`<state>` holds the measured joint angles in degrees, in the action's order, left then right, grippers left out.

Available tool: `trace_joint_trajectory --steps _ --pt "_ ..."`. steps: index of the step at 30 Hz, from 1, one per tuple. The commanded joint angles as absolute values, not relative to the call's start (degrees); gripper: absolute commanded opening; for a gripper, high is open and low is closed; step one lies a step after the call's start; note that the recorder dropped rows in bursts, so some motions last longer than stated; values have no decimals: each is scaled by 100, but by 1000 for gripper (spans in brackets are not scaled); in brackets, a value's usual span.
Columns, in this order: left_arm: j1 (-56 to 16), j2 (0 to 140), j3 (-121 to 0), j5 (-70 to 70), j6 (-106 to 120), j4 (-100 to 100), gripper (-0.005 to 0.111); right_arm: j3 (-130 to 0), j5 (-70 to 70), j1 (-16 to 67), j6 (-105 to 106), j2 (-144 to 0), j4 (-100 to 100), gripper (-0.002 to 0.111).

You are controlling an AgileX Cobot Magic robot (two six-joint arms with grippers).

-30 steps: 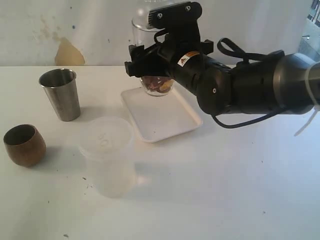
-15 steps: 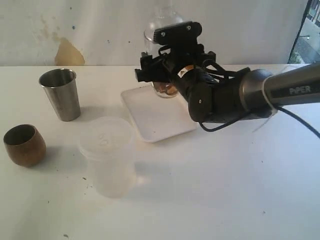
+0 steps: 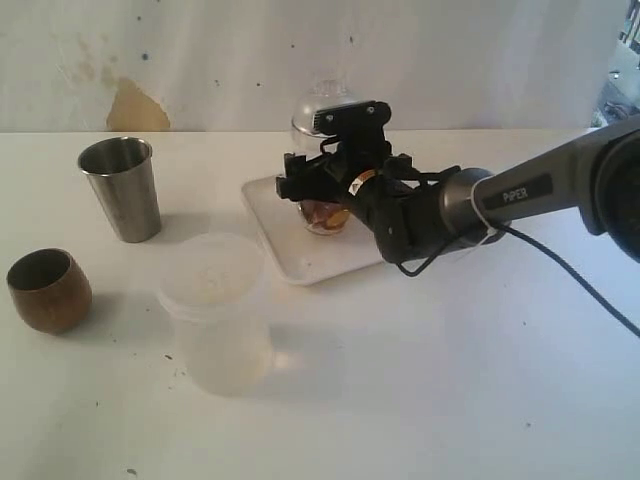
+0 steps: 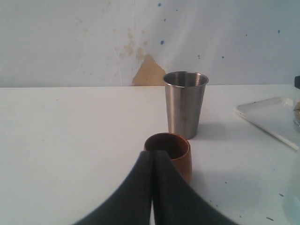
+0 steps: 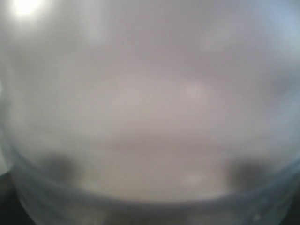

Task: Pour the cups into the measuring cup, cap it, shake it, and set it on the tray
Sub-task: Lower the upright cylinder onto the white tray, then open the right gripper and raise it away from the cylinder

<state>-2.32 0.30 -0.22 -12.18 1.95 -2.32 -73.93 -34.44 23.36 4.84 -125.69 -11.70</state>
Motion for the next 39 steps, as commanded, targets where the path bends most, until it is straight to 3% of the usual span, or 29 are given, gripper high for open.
trace_joint_trajectory --steps 1,3,13,15,16,33,39 --pt "-245 0 0 -1156 177 -257 0 -7482 -3770 2312 380 -12537 -1105 70" --pt "-245 0 0 -1156 177 -257 0 -7482 -3754 2312 595 -12537 -1105 81" --pt "-245 0 0 -1156 177 -257 0 -7472 -3267 2312 669 -12526 -1301 82" --pt "-245 0 0 -1156 177 -257 0 -7472 -3194 2312 772 -12483 -1391 92" --pt "-245 0 0 -1156 177 -257 0 -7472 -3178 2312 772 -12457 -1391 105" --pt "-245 0 0 -1156 177 -257 0 -7482 -2921 2312 871 -11457 -1318 105" --pt "-245 0 0 -1156 177 -257 0 -7482 -2122 2312 938 -10715 -1307 105"
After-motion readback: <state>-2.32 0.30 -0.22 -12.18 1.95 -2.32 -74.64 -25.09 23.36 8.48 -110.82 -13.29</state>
